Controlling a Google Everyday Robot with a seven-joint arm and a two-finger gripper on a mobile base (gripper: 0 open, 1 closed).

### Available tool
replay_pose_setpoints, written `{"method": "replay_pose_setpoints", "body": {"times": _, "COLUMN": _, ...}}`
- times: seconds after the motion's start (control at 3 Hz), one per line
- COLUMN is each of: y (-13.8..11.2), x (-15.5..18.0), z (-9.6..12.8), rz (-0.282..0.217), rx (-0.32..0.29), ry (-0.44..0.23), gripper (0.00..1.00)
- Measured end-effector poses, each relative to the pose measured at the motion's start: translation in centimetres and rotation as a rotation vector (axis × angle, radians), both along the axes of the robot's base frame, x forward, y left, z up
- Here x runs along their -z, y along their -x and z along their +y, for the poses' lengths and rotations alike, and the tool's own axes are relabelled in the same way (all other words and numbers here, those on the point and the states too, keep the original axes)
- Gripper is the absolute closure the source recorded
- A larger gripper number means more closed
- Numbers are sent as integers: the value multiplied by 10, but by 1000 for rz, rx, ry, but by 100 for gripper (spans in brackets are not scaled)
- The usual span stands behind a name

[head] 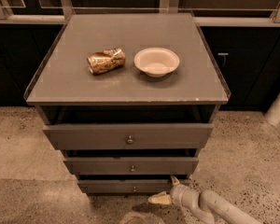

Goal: Open bottom drawer

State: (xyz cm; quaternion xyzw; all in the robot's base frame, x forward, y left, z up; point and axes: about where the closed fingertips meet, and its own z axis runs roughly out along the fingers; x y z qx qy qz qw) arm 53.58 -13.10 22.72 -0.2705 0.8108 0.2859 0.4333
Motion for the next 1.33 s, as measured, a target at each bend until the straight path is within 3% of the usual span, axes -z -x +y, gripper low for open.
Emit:
{"method": "replay_pose_setpoints", "body": {"times": 0.67, "y": -6, "x": 0, "z": -2, "rz": -16, "rx": 21, "ry": 19, "gripper": 0}}
{"method": "replay_pose_setpoints", "body": {"times": 1.0, "y": -19, "x": 14, "z": -6, "rz": -33, "rx": 107, "ry": 7, "gripper": 0}}
{"method": "replay_pose_setpoints", "body": {"times": 1.33, "y": -30, "x": 25, "z": -9, "rz": -41, "rx": 148, "ry": 7, "gripper": 0}}
